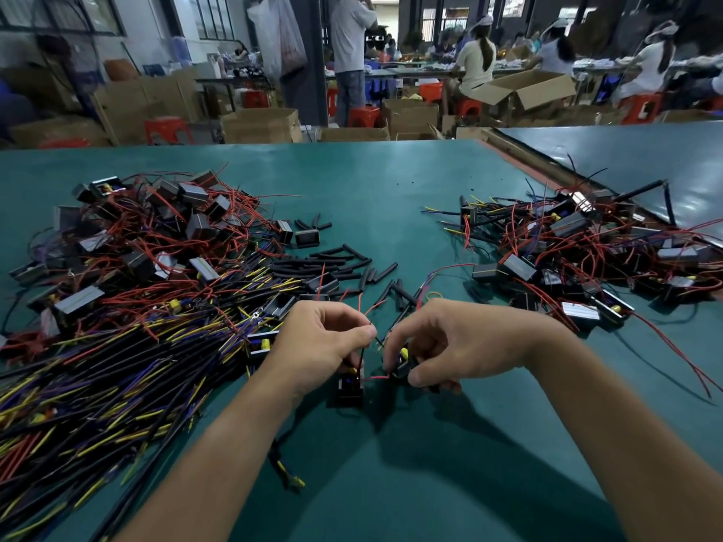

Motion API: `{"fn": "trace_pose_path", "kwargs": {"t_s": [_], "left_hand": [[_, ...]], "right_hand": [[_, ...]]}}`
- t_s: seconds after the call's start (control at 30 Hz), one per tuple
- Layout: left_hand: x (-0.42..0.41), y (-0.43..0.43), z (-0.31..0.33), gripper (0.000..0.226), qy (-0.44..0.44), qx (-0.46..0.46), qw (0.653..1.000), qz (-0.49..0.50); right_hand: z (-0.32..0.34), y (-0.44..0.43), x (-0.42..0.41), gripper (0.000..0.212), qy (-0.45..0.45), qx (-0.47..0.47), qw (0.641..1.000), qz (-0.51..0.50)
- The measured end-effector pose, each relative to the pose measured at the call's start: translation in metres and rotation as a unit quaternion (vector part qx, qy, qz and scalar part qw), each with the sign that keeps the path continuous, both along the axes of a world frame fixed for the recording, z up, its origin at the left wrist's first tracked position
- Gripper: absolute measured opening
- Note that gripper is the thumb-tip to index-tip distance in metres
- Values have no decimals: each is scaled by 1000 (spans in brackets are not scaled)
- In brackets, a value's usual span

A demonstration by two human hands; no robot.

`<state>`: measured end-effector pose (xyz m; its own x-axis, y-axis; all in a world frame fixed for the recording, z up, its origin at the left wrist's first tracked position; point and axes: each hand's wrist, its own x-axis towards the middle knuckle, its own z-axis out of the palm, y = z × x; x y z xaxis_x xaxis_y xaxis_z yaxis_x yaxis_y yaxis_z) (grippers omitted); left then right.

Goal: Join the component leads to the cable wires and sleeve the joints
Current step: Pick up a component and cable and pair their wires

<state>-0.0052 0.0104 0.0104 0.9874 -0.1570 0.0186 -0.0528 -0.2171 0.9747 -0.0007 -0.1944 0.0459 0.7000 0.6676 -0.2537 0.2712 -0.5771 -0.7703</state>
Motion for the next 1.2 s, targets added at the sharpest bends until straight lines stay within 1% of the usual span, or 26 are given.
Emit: {"fn": "trace_pose_path", "kwargs": {"t_s": [0.1, 0.2, 0.3, 0.4, 0.5, 0.6, 0.7, 0.8, 0.87, 1.0, 1.2], "left_hand": [[0, 0, 0, 16, -11, 3, 1000, -8], [1, 0, 1, 18, -18, -5, 1000, -21], [1, -2, 2, 17, -16, -17, 1000, -21], [-1, -4, 0, 13, -12, -32, 999, -22], [-2, -5, 1, 6, -8, -48, 999, -20], [-4, -5, 6, 12, -5, -47, 999, -26], [-5, -6, 8, 10, 12, -52, 998, -21], [-5, -6, 6, 8, 14, -56, 998, -10], [-6, -6, 6, 9, 14, -60, 998, -10], [-6, -8, 8, 7, 12, -61, 998, -6], [-7, -6, 7, 8, 24, -74, 997, -13]], "right_hand": [[-1, -1, 2, 17, -4, -5, 1000, 6], [-1, -3, 5, 14, -11, 21, 1000, -9], [-2, -3, 9, 7, -31, 110, 990, -84], [-6, -2, 13, 4, -27, 212, 961, -175], [-10, 2, 17, 8, -41, 249, 948, -195], [-9, 2, 17, 12, -52, 255, 948, -182], [-9, 5, 14, 18, -56, 247, 951, -179], [-10, 9, 13, 12, -68, 253, 943, -204], [-8, 10, 13, 6, -97, 259, 936, -217], [-4, 9, 11, 2, -145, 252, 934, -207], [-7, 8, 10, 2, -197, 184, 947, -176]]}}
